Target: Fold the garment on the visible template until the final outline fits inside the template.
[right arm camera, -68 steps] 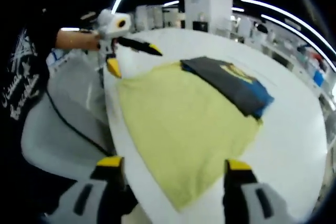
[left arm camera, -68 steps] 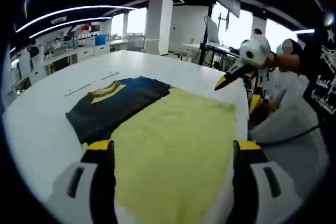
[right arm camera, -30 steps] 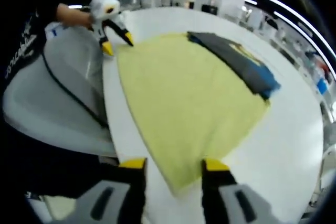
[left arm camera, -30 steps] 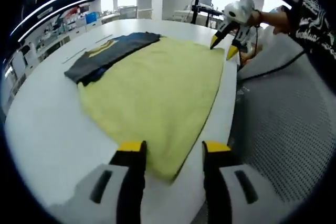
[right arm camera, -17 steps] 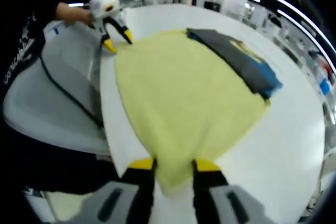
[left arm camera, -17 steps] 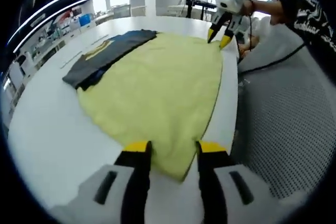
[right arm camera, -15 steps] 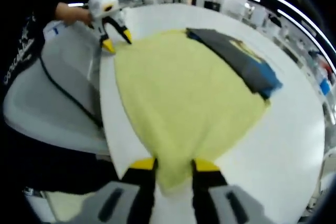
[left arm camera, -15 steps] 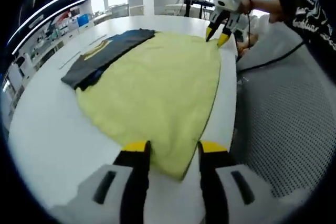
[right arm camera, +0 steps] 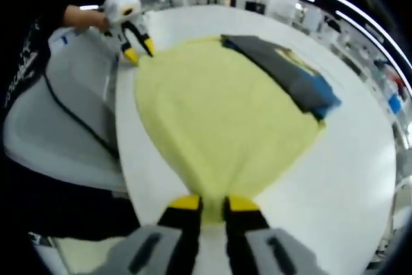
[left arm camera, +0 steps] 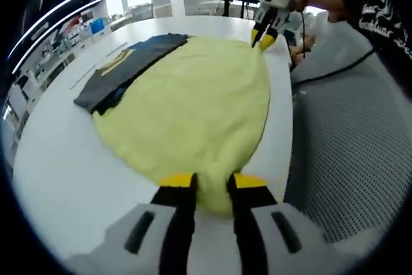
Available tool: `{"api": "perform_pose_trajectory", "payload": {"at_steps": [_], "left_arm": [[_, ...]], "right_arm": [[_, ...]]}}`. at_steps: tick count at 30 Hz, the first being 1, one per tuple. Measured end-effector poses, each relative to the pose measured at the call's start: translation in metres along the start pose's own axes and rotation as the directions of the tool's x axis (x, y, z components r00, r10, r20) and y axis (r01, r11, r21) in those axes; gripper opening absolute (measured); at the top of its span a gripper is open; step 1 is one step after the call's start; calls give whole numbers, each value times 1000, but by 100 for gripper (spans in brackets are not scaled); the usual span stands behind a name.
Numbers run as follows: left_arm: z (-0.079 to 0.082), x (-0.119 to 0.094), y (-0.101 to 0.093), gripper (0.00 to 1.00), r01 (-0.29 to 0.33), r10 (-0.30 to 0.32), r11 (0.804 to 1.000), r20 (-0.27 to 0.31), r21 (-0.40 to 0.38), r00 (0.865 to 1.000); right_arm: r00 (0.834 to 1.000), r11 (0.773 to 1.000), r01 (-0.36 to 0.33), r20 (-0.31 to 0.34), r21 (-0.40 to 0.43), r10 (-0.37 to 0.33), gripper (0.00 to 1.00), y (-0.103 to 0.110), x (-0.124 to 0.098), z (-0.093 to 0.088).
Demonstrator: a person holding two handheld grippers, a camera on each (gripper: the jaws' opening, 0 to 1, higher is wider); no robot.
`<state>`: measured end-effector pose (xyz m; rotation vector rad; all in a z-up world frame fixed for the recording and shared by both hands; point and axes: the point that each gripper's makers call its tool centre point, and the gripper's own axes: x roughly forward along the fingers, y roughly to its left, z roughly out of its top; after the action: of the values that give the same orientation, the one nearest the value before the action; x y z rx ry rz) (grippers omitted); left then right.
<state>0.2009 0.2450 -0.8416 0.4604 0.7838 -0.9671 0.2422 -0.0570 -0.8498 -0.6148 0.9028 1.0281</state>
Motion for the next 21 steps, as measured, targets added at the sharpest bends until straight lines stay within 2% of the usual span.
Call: {"api": "perform_pose_trajectory", "payload": {"at_steps": [2, 6, 13, 21], "left_arm": [[3, 2, 0, 7, -8, 8, 1000, 0, -2, 1000], [8, 5, 1, 2, -21, 21, 1000, -1, -22, 1000], [5, 0, 1, 1, -38, 39, 999, -17, 20, 999], [9, -15, -8, 0, -50, 50, 998, -17, 33, 999]], "right_arm": [[1000, 1000, 4, 5, 1, -4, 6, -2, 0, 0], [1000, 1000, 9, 16, 11, -9, 2, -3, 1, 2], [1000, 1000, 13, 28, 19, -14, 0, -2, -3, 0], [999, 999, -19, 43, 27, 18, 0, 14, -12, -2]]}}
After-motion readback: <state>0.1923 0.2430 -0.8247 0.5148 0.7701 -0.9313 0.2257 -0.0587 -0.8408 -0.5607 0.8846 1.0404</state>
